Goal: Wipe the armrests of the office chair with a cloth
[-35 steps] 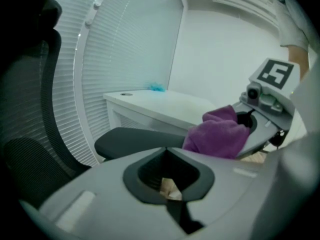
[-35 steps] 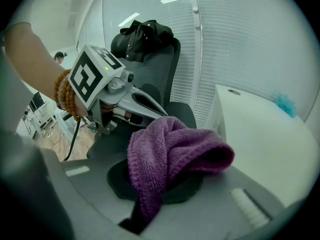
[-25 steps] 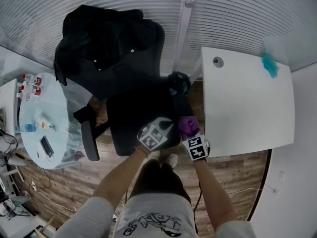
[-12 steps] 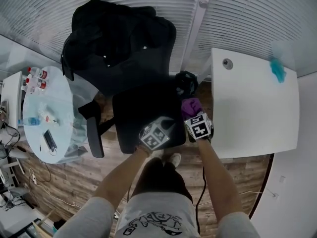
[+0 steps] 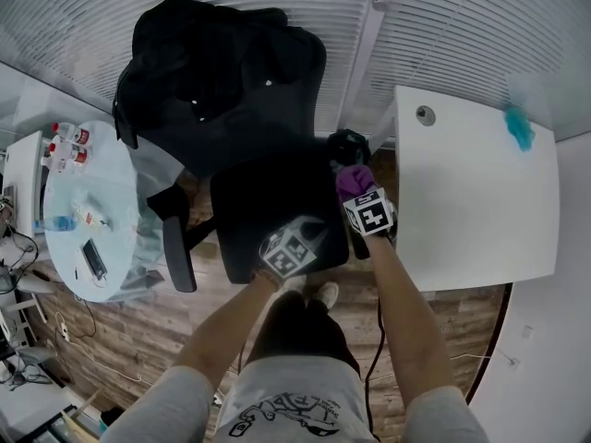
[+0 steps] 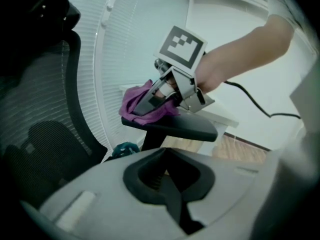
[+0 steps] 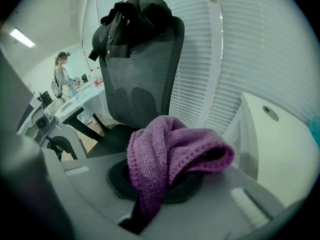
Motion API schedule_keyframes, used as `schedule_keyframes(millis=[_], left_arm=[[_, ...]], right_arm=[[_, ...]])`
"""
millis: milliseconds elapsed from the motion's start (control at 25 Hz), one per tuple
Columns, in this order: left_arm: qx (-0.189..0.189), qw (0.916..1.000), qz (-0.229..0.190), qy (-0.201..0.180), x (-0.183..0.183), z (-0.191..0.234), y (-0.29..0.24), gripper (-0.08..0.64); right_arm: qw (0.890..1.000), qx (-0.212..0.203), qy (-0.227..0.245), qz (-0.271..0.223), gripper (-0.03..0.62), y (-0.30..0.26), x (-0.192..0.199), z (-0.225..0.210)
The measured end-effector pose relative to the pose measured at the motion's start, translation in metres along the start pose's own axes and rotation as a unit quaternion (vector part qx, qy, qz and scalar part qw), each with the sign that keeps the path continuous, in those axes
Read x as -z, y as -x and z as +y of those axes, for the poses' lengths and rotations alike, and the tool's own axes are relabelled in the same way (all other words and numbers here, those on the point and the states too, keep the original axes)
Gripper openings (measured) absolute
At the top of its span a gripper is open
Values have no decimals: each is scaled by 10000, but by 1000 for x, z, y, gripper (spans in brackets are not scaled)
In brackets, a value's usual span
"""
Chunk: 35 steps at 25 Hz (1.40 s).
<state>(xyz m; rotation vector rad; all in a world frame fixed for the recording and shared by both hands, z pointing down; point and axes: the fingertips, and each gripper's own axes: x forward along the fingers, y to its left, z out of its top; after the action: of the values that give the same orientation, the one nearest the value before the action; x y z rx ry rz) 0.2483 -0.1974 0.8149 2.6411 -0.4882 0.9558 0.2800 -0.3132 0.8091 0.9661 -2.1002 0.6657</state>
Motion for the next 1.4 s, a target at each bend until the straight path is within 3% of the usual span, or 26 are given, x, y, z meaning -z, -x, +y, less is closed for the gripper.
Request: schedule_keyframes(millis=[360, 720, 960, 1200, 1400], left_arm=[[-25, 10000, 35, -14, -4, 3, 1, 1], [-44, 9999, -87, -85, -16, 1, 1, 1], [3, 10000, -16, -92, -16, -4, -2, 0], [60, 9999, -25, -109, -20, -8, -4, 1], [60, 9999, -15, -113, -20, -9, -3, 0]], right_arm=[[9998, 167, 36, -111, 31, 18, 23, 6], [9991, 363, -161, -167, 31, 67, 82, 26], [9987, 500, -65, -50, 31, 102, 127, 54], [9979, 464, -361, 255, 31, 121, 160, 70], [9976, 411, -369, 425, 31, 122, 168, 71]])
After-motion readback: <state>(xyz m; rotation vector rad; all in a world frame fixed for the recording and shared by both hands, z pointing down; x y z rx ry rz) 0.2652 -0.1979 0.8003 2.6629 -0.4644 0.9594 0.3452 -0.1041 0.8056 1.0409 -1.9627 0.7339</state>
